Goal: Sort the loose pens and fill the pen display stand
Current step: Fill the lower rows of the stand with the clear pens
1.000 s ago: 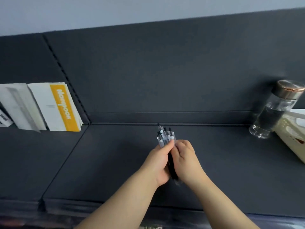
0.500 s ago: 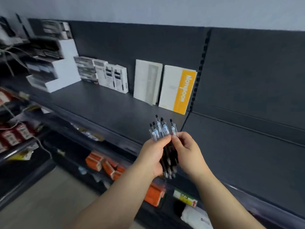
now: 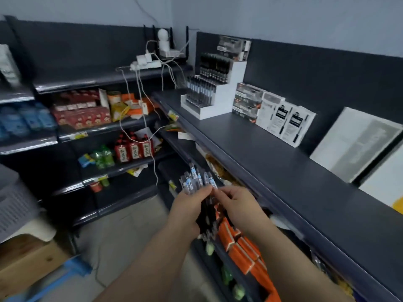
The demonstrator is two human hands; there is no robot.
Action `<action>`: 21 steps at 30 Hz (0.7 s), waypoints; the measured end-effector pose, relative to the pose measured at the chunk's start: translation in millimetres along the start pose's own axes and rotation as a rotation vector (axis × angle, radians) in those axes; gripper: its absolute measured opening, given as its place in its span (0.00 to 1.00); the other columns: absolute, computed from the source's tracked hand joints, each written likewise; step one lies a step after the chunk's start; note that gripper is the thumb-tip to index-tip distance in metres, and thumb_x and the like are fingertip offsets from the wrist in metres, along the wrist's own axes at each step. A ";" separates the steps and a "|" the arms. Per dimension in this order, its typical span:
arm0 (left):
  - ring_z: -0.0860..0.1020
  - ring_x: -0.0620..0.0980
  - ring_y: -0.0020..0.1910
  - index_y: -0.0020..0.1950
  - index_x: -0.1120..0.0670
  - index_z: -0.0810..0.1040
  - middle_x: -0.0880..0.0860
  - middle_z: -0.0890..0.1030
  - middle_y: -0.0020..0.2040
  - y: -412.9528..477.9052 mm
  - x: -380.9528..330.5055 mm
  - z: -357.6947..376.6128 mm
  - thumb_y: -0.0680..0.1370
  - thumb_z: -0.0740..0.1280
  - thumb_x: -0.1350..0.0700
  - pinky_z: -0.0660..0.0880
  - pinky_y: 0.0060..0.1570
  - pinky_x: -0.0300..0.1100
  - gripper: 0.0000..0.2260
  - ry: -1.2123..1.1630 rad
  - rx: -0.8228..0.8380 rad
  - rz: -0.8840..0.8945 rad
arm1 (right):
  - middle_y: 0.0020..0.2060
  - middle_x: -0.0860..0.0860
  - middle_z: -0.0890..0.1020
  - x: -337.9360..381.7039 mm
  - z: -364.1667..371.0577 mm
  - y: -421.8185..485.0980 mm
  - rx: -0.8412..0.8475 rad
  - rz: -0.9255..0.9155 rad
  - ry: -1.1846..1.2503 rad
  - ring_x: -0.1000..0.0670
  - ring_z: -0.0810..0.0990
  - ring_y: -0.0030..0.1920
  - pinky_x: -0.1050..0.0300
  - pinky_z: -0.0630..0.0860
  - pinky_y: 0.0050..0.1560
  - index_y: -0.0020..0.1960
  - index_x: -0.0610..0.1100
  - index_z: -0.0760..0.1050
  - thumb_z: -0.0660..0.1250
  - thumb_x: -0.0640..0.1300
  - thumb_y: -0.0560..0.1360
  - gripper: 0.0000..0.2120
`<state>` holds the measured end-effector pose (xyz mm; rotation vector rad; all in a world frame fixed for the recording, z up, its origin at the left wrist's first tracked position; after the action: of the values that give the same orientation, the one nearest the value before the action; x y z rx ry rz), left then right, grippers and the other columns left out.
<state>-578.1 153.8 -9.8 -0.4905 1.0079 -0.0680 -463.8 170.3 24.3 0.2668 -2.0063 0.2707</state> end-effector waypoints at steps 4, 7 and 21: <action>0.81 0.57 0.30 0.55 0.67 0.77 0.62 0.80 0.36 34.7 -41.9 -33.3 0.74 0.68 0.64 0.78 0.30 0.46 0.11 -0.037 -0.088 0.047 | 0.38 0.43 0.83 14.6 39.0 60.0 0.146 0.000 -0.038 0.49 0.78 0.37 0.55 0.74 0.41 0.46 0.44 0.81 0.58 0.44 0.80 0.13; 0.81 0.55 0.29 0.56 0.67 0.77 0.61 0.81 0.34 71.8 -78.2 -46.9 0.74 0.67 0.65 0.77 0.28 0.43 0.11 -0.056 -0.133 0.091 | 0.43 0.41 0.84 26.5 59.8 114.5 0.206 -0.045 0.007 0.40 0.82 0.45 0.45 0.78 0.49 0.45 0.50 0.81 0.58 0.41 0.79 0.13; 0.80 0.51 0.39 0.45 0.60 0.82 0.56 0.81 0.38 252.0 -210.1 -91.9 0.75 0.68 0.59 0.74 0.34 0.43 0.05 -0.117 -0.189 0.041 | 0.38 0.51 0.83 61.8 55.1 362.5 -0.240 0.014 0.277 0.53 0.79 0.37 0.61 0.75 0.37 0.54 0.42 0.81 0.65 0.42 0.76 0.09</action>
<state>-809.8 402.9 10.0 -0.6388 0.9136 0.0922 -647.7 493.5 29.9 0.0583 -1.7458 0.0690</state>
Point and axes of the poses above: each hand's wrist, its own y-axis towards the middle knuckle, its own z-axis out of the palm, x = y × z, the point moved 4 cm from there along y, towards the middle knuckle
